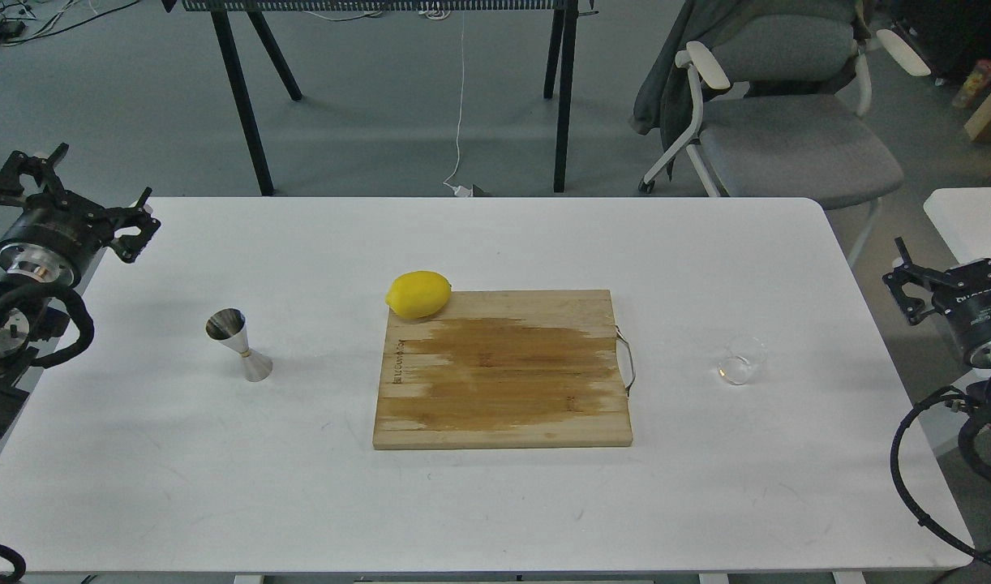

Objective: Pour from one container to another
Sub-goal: 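Move the left gripper toward the steel jigger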

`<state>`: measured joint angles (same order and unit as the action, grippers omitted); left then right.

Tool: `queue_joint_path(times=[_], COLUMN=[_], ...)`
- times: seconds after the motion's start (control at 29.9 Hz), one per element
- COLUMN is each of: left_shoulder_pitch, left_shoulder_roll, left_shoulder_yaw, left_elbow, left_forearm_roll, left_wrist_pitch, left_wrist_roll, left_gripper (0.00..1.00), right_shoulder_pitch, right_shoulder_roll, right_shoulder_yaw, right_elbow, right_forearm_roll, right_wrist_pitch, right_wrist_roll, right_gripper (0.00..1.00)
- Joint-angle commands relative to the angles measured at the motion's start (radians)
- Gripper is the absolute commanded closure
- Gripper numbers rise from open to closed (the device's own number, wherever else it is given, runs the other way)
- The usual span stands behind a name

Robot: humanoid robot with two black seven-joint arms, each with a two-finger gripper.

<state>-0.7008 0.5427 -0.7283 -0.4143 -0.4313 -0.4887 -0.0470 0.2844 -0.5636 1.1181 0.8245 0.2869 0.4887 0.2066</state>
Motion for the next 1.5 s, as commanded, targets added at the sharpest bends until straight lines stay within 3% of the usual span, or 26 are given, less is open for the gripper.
queue_joint_path(times=[0.0,0.13,0.37,0.5,0.64,0.74,0.8,0.84,0.97,1.07,1.2,1.3,1.47], left_shoulder_pitch=[0.009,0.015,-0.012,-0.104,-0.202,-0.296,-0.348,-0.370,-0.422,-0.421,-0.384,-0.263,-0.163], left_shoulder_roll=[0.008,0.011,-0.001,0.029,0.095,0.121,0.128,0.123,0.085,0.024,-0.148,-0.286,-0.411], left_shoulder_yaw=[-0.002,-0.006,-0.095,-0.082,-0.010,0.134,0.309,0.382,0.757,0.929,1.052,1.162,1.279], left_elbow=[0.002,0.018,0.222,0.249,0.293,0.321,0.394,0.420,0.537,0.670,0.984,1.280,1.543], left_forearm_roll=[-0.001,-0.006,-0.046,-0.038,0.037,0.100,0.152,0.167,0.197,0.198,0.201,0.197,0.195], left_wrist_pitch=[0.000,0.000,0.000,0.000,0.000,0.000,0.000,0.000,0.000,0.000,0.000,0.000,0.000], left_wrist_roll=[-0.002,-0.005,-0.048,-0.122,-0.154,-0.261,-0.414,-0.442,-0.442,-0.442,-0.442,-0.442,-0.442], left_gripper=[0.00,0.00,0.00,0.00,0.00,0.00,0.00,0.00,0.00,0.00,0.00,0.00,0.00], right_shoulder_pitch=[0.001,-0.001,-0.005,-0.010,-0.014,-0.016,-0.020,-0.021,-0.022,-0.027,-0.037,-0.048,-0.057], right_shoulder_roll=[0.010,0.013,0.014,0.013,0.014,0.014,0.014,0.014,0.014,0.014,0.014,0.011,0.010], right_shoulder_yaw=[0.000,0.000,-0.001,-0.001,-0.001,-0.001,-0.001,0.000,0.000,0.003,0.008,0.014,0.017], right_elbow=[-0.001,0.001,0.001,0.001,-0.001,-0.001,-0.001,-0.001,0.002,0.001,0.004,0.004,0.002], right_forearm_roll=[0.000,0.000,0.000,0.000,0.000,0.000,0.000,0.000,0.001,0.002,0.002,0.002,0.002], right_wrist_pitch=[0.000,0.000,0.000,0.000,0.000,0.000,0.000,0.000,0.000,0.000,0.000,0.000,0.000], right_wrist_roll=[0.001,0.001,0.001,0.002,0.004,0.005,0.007,0.007,0.011,0.011,0.013,0.013,0.014], right_gripper=[0.00,0.00,0.00,0.00,0.00,0.00,0.00,0.00,0.00,0.00,0.00,0.00,0.00])
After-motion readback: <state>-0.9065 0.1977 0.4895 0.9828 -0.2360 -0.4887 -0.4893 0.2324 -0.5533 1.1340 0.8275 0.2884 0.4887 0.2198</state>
